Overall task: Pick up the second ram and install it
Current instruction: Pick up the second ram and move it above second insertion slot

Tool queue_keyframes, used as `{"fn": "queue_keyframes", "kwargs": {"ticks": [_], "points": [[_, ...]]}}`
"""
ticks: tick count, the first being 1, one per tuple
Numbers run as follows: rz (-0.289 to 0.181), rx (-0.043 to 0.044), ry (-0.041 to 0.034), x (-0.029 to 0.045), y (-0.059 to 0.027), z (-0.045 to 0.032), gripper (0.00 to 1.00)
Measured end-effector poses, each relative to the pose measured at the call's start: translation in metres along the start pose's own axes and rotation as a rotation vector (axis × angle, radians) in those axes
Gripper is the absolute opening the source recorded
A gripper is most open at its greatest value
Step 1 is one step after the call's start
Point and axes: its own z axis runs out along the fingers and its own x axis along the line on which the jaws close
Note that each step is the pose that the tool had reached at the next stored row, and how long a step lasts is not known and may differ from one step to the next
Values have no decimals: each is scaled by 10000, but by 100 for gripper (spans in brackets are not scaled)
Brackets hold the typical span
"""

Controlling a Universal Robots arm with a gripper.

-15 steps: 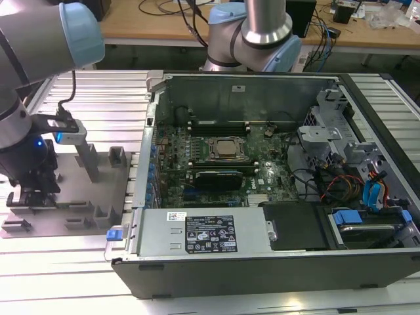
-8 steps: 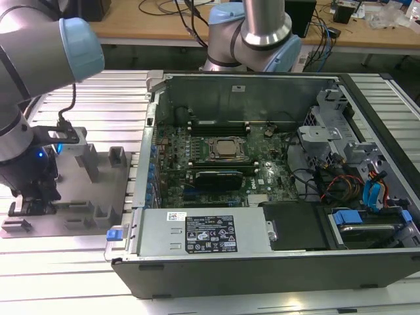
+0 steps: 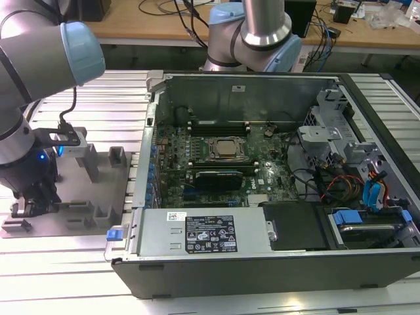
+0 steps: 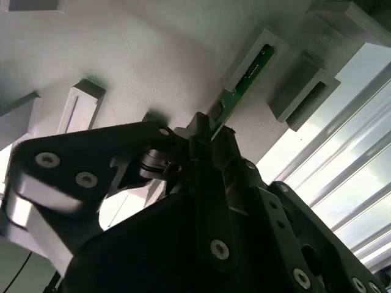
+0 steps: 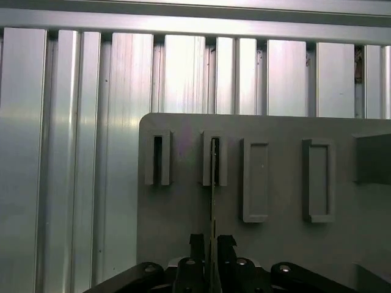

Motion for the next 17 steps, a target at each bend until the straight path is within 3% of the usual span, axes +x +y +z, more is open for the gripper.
{"fn": "queue_keyframes", "kwargs": {"ticks": [2,11,17], "points": [[0,0,-5,0,0,0,11],[-1,3,-29,0,0,-2,11],[-1,1,-28,-6,8,-175,11]]}}
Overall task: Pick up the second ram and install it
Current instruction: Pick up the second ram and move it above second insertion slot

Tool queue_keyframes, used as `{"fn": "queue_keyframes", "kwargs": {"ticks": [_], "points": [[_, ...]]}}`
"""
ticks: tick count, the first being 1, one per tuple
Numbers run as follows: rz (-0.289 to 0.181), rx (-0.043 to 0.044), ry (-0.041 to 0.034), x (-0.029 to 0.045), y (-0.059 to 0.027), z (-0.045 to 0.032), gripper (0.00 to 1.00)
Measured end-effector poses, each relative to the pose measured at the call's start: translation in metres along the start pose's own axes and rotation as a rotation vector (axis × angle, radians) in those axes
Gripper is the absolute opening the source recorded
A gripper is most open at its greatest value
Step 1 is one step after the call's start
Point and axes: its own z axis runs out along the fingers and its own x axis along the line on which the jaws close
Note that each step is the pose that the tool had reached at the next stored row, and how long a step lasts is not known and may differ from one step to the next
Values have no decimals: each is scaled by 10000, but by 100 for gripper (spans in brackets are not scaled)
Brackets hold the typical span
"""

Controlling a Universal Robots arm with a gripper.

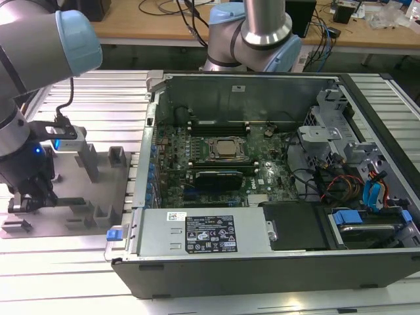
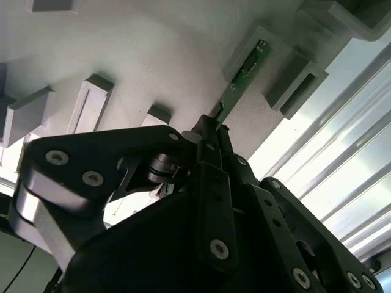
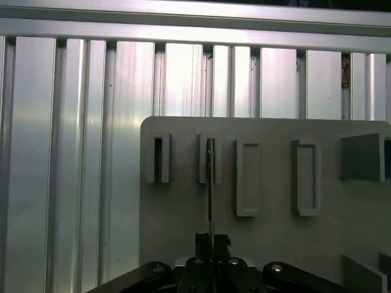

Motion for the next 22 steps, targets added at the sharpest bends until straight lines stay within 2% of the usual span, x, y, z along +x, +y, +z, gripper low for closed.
{"fn": "queue_keyframes", "kwargs": {"ticks": [13,16,22], "points": [[0,0,0,-13,15,-351,11],[0,-1,1,-15,18,-397,11],[0,0,-1,-21,25,-570,11]]}}
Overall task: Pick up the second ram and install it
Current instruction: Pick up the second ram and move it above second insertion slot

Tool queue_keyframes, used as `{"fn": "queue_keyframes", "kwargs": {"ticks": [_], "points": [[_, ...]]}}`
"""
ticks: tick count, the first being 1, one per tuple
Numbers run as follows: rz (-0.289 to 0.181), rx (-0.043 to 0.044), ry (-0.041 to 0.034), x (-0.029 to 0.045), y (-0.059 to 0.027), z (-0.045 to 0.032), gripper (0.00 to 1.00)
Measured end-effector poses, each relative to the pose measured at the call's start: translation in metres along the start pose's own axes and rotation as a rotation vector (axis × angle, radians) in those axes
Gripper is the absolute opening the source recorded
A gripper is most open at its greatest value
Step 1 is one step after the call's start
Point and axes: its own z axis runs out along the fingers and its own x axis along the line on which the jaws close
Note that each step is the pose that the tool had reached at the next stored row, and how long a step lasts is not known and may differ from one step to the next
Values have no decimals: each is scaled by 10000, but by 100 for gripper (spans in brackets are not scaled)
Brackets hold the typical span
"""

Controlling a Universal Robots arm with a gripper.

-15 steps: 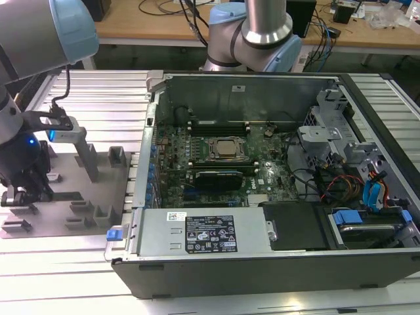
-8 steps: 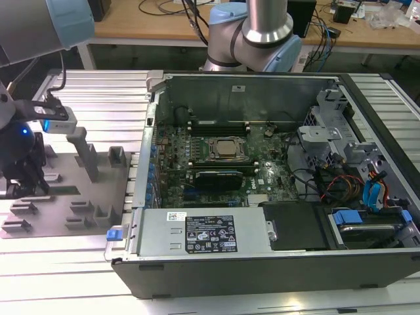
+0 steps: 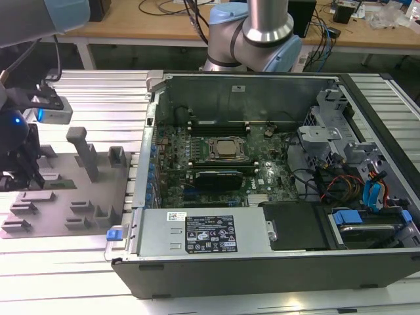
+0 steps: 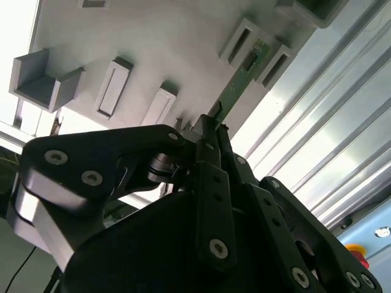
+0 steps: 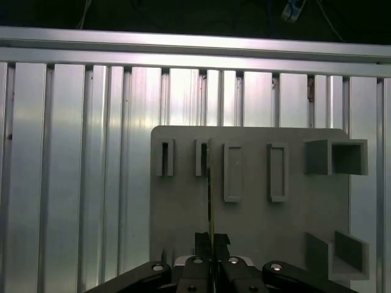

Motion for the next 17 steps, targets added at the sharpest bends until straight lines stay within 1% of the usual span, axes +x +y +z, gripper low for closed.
{"fn": "queue_keyframes", "kwargs": {"ticks": [2,8,12,17], "points": [[0,-1,1,-2,2,-43,11],[0,0,0,-9,10,-235,11],[-1,-1,1,-12,13,-295,11],[0,-1,1,-21,20,-459,11]]}}
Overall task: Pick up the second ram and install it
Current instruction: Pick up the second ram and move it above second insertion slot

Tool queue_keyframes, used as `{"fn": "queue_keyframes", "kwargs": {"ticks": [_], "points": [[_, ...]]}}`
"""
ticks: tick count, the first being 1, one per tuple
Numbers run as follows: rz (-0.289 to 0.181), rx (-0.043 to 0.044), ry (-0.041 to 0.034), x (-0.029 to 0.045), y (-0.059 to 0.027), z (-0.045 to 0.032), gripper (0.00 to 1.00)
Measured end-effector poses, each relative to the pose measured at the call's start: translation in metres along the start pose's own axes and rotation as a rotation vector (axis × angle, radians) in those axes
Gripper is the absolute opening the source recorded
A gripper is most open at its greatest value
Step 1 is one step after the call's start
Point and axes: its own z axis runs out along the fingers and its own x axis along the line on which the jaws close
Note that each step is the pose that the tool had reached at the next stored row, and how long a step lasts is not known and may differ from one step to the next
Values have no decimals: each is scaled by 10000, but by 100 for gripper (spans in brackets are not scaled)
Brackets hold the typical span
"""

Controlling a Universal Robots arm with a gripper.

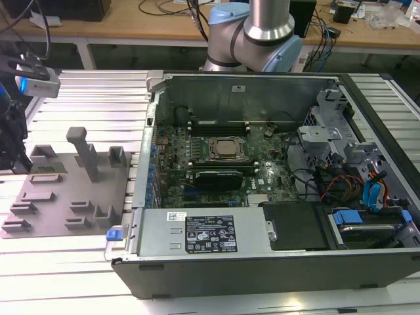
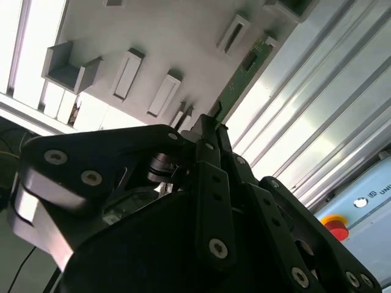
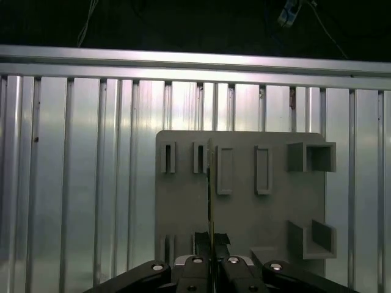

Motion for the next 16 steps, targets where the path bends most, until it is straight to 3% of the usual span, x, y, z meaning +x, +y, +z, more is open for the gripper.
{"fn": "queue_keyframes", "kwargs": {"ticks": [16], "points": [[0,-1,0,-26,22,-498,11]]}}
